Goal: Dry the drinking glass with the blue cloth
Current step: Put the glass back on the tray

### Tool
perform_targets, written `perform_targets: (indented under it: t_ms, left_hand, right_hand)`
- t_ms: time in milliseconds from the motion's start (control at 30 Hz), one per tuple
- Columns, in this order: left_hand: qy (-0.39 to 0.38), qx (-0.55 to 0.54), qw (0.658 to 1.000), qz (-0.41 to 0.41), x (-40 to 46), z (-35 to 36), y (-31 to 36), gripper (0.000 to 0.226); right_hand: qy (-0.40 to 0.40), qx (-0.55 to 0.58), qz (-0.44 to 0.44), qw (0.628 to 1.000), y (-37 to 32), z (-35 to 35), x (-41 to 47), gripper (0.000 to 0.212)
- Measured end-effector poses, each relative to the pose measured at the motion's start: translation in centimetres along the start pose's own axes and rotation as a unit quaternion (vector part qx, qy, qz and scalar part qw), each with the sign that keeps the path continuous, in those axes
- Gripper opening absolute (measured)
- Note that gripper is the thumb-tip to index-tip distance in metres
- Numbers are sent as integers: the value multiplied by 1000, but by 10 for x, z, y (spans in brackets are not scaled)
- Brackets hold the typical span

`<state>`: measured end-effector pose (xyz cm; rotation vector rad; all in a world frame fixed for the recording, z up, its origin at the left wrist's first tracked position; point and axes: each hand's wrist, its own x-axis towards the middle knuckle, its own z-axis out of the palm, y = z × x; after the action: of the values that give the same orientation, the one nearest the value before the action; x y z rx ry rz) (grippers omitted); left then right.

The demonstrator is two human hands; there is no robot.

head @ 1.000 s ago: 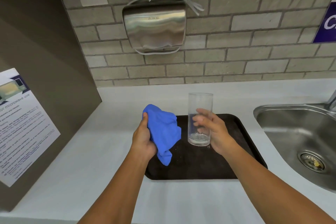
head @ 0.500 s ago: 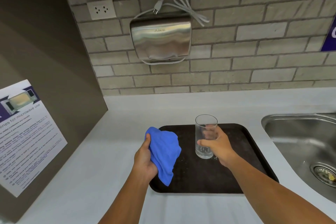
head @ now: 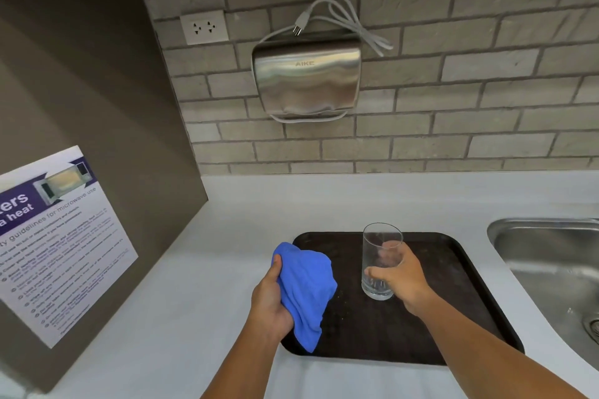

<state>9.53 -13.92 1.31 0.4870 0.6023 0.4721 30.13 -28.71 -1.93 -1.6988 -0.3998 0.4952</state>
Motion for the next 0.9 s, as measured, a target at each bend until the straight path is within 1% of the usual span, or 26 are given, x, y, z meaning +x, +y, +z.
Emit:
perform_targets:
  t_ms: [333,433,467,500,533,567,600,633,667,700,767,833,867,900]
  left_hand:
    - [-3,-5,1000,-2,-4,2,4,51]
    - [-4,-2,1000,-2,-5,3,5,52]
    - [-5,-1,1000,-2,-5,3,6,52]
    - [-7,0,1000,-2,-5,3,7,52]
    - [-8,1,1000,-1,-5,3,8,52]
    - [-11,3,1000,0,-5,2,9,52]
    - [-15,5,1000,0,-5,1,11,52]
    - [-21,8,1000,-3,-5,1,12,51]
    - [-29,11,999,-8,-6,2,14,51]
    - [-40,14,999,-13,-7,3,16,51]
    - [-66,19,997,-25,-9,2,20,52]
    - [-91,35,995,-35,-11,0,25,53]
    - [-102,48,993,-41,-11,-1,28,53]
    - [-111,63,991,-46,-12,-2,31,53]
  right_hand:
    - [-25,-57,-10,998,8,-3,4,73]
    - [-49,-67,-6,997,3,-6,-6,81]
    - [-45,-54,-9,997,0,-5,-13,83]
    - [-18,-28,-15,999,-2,-4,-22,84]
    - [39,5,-25,999,-2,-3,-33,81]
    - [115,40,-43,992,-1,-1,-45,72]
    - [183,67,-66,979,2,2,-59,56]
    - [215,81,-84,970,5,8,-75,41]
    - [211,86,-92,969,5,15,-89,32]
    - [182,88,-92,975,3,24,-99,28]
    - [95,96,-69,988,-10,44,-109,22]
    - [-2,113,-6,994,-33,61,-106,10]
    - [-63,124,37,990,-45,66,-100,22]
    - [-131,140,82,978,-56,71,-93,39]
